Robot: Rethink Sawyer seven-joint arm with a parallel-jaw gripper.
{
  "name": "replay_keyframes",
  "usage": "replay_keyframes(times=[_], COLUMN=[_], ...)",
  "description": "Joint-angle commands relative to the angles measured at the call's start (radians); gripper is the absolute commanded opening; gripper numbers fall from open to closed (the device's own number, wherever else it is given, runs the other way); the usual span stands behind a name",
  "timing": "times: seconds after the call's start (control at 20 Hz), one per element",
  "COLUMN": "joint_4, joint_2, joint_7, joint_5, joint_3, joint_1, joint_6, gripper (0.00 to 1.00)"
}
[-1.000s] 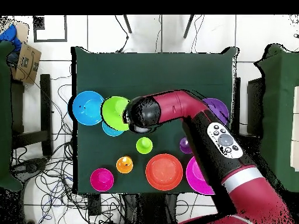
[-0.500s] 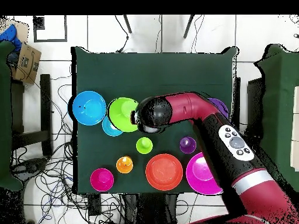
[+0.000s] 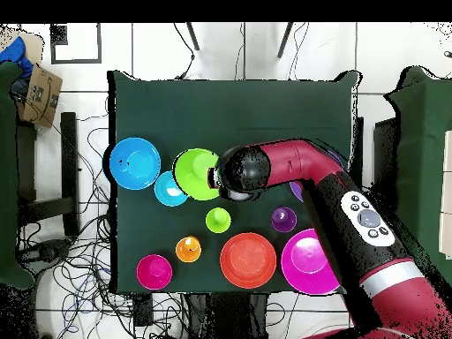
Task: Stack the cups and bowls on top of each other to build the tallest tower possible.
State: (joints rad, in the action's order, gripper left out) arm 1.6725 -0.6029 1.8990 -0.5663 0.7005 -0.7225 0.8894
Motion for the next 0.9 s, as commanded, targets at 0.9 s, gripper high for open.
replay_keyframes(times=[0.9], joint_4=[-0.131], joint_2=[0.106], joint_7=[-0.418], joint_5=[-0.101], joint_3=[0.057], joint_1=[-0.053], joint_6=[0.096], gripper=[0.0])
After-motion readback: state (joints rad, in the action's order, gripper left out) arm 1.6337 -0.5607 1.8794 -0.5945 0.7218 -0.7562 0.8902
